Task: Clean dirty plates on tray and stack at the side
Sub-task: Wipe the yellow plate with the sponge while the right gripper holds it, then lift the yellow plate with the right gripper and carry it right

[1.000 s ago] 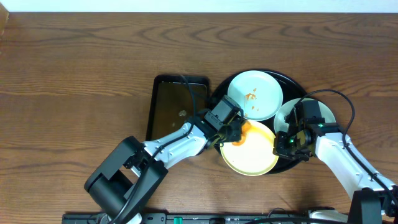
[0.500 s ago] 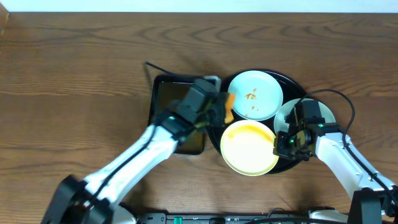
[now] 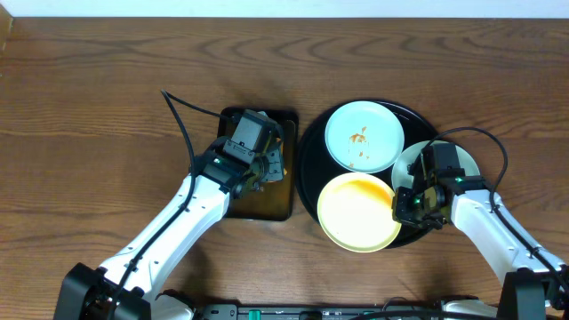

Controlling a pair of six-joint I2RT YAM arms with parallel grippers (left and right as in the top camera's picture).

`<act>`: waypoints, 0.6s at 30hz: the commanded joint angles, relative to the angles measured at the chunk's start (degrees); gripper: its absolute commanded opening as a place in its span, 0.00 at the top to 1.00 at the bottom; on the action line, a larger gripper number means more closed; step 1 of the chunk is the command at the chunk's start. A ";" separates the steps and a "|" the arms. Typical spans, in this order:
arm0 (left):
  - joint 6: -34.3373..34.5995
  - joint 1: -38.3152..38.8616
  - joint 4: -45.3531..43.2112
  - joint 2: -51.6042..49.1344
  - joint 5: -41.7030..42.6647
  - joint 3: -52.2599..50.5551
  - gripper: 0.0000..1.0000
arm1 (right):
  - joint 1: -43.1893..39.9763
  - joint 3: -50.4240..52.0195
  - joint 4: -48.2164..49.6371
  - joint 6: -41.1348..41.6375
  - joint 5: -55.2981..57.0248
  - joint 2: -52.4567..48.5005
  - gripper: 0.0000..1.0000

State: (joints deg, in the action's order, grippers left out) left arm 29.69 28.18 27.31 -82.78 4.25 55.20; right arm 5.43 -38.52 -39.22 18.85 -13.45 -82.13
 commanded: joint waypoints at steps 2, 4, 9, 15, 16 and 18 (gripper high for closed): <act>-1.27 -0.20 0.31 0.04 -2.40 0.15 0.92 | -0.09 2.21 1.75 -0.24 -2.27 -0.66 0.95; -1.25 -0.20 0.33 0.04 -2.40 0.15 0.93 | -0.09 2.67 2.40 -0.24 -2.45 -0.66 0.99; -1.49 -0.20 0.35 0.04 -2.40 0.15 0.93 | -0.09 2.69 3.17 -0.26 -4.13 -0.66 0.99; -1.62 -0.20 0.35 0.04 -2.40 0.15 0.92 | -0.09 2.21 6.88 -3.32 -5.07 -0.07 0.99; -1.62 -0.20 0.37 0.04 -2.40 0.15 0.92 | -0.09 1.68 6.93 -3.96 -5.05 0.44 0.99; -1.62 -0.20 0.35 0.04 -2.40 0.15 0.93 | -0.09 0.79 6.82 -5.46 -5.03 1.49 0.99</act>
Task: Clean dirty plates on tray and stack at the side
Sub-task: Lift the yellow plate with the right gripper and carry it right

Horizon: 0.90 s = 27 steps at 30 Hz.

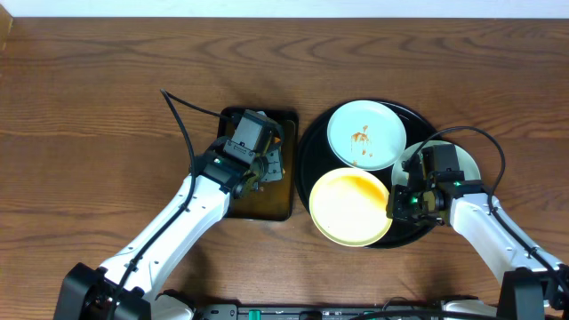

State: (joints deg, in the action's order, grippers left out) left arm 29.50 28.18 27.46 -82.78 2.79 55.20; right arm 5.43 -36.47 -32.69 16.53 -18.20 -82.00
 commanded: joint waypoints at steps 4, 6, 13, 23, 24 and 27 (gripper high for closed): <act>-1.42 -0.20 0.20 0.04 -0.94 0.15 0.92 | -0.09 -2.29 0.20 -5.11 -0.24 4.85 0.99; -1.42 -0.20 0.20 0.04 -0.94 0.15 0.92 | -0.09 -2.34 0.17 -6.47 -0.04 7.48 0.99; -1.42 -0.20 0.17 0.04 -0.94 0.15 0.92 | -0.09 -2.34 0.17 -9.42 0.44 14.05 0.99; -1.42 -0.20 0.17 0.04 -0.94 0.15 0.92 | -0.09 -2.34 1.64 -12.50 4.48 16.55 0.99; -1.42 -0.20 0.17 0.04 -0.94 0.15 0.92 | -0.09 -2.34 1.86 -13.00 4.46 16.55 0.99; -1.42 -0.20 0.17 0.04 -0.94 0.15 0.92 | -0.09 -2.36 1.79 -14.62 4.42 16.55 0.99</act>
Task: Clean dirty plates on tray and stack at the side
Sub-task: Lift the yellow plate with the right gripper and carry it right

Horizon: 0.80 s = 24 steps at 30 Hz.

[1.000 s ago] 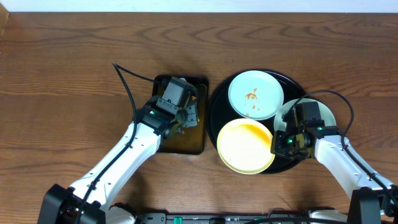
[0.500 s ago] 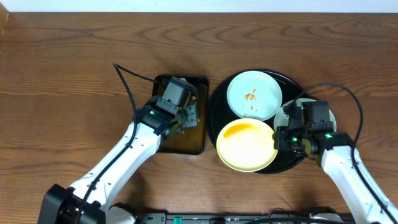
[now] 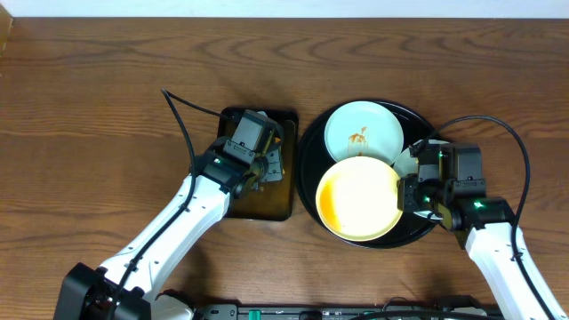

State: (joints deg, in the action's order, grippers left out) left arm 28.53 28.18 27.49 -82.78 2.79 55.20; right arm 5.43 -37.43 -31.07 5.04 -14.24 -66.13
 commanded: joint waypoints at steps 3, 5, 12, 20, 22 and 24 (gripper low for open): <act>-0.46 -0.20 0.15 0.04 -0.94 0.15 0.92 | -0.09 -1.51 0.22 -4.81 0.76 0.90 0.99; -0.46 -0.20 0.15 0.04 -0.94 0.15 0.92 | -0.09 -1.86 0.68 -4.98 2.47 1.33 0.99; -0.46 -0.20 0.15 0.04 -0.94 0.15 0.92 | -0.09 -5.18 0.92 -6.47 8.02 3.54 0.99; -0.46 -0.20 0.13 0.04 -0.94 0.15 0.92 | 3.02 -8.02 0.66 -7.72 19.56 5.88 0.99; -0.46 -0.20 0.11 0.04 -0.96 0.15 0.93 | 5.62 -8.50 0.66 -8.68 25.07 6.23 0.99; -0.46 -0.20 0.11 0.04 -0.96 0.15 0.92 | 9.11 -8.81 0.68 -9.09 32.50 6.25 0.99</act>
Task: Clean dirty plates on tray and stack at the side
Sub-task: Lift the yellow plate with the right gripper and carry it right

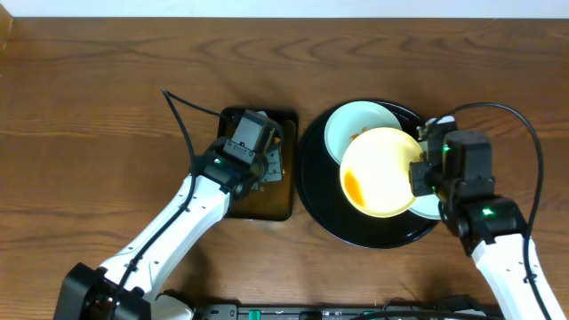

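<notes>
A yellow plate (378, 169) with an orange smear near its left rim hangs raised and tilted over the round black tray (356, 233). My right gripper (418, 177) is shut on its right rim. Behind it, a pale plate (351, 124) is partly covered, and only the top of its orange stain shows. Under the right arm a slice of a white plate (430, 207) peeks out. My left gripper (271, 166) rests low over a small square black tray (253, 204) on the left. Whether its fingers hold anything cannot be told from above.
The brown wooden table (89, 107) stretches to the left and back of both trays. A black cable (182, 120) loops from the left arm. A second cable (511, 120) arches over the right arm. Something orange (278, 136) shows at the square tray's far edge.
The yellow plate, held by my right gripper, has gone from the tray's middle to higher and further right, overlapping more of the pale plate. The left arm is unchanged.
At first the yellow plate lay at the tray's front with my right gripper at its right rim. It then sat slightly further left, later near the tray's middle, tilted. Now it hangs raised at the right. The left gripper stayed over the square tray throughout.
</notes>
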Controlling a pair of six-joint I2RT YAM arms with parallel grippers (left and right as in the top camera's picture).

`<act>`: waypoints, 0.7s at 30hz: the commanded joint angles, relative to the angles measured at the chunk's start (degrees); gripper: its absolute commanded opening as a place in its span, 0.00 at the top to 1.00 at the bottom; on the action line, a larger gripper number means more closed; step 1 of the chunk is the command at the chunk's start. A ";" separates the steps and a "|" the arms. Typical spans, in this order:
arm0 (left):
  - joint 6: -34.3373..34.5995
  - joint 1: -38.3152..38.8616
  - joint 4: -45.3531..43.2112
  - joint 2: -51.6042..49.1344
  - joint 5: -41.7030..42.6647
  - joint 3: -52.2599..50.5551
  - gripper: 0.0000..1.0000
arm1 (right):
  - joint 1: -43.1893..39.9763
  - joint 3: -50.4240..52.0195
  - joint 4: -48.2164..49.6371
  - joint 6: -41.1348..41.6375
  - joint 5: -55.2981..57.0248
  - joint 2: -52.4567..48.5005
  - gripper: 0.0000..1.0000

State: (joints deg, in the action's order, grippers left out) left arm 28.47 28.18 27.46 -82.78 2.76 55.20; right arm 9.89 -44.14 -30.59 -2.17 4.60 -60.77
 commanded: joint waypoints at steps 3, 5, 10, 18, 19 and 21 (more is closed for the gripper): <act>-0.39 -0.20 0.13 0.04 -1.16 0.15 0.92 | 9.99 -2.10 0.24 -3.74 21.94 0.87 0.99; -0.39 -0.20 0.17 0.04 -2.23 0.15 0.92 | 14.03 -2.10 0.22 -3.93 27.85 0.87 0.99; -0.39 -0.20 0.13 0.04 -2.43 0.15 0.92 | 23.23 -2.10 0.22 -5.97 37.99 0.87 0.99; -0.39 -0.20 0.13 0.04 -2.43 0.15 0.92 | 33.51 -2.10 1.09 -8.31 52.57 0.76 0.99; -0.39 -0.20 0.13 0.04 -2.43 0.15 0.92 | 34.18 -2.10 1.31 -8.76 53.59 0.74 0.99; -0.37 -0.20 0.13 0.04 -2.40 0.15 0.92 | 35.36 -2.10 1.53 -9.97 54.95 0.72 0.99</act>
State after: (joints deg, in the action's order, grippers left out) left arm 28.47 28.18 27.46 -82.78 1.30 55.20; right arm 43.40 -44.64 -29.45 -9.85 51.48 -60.62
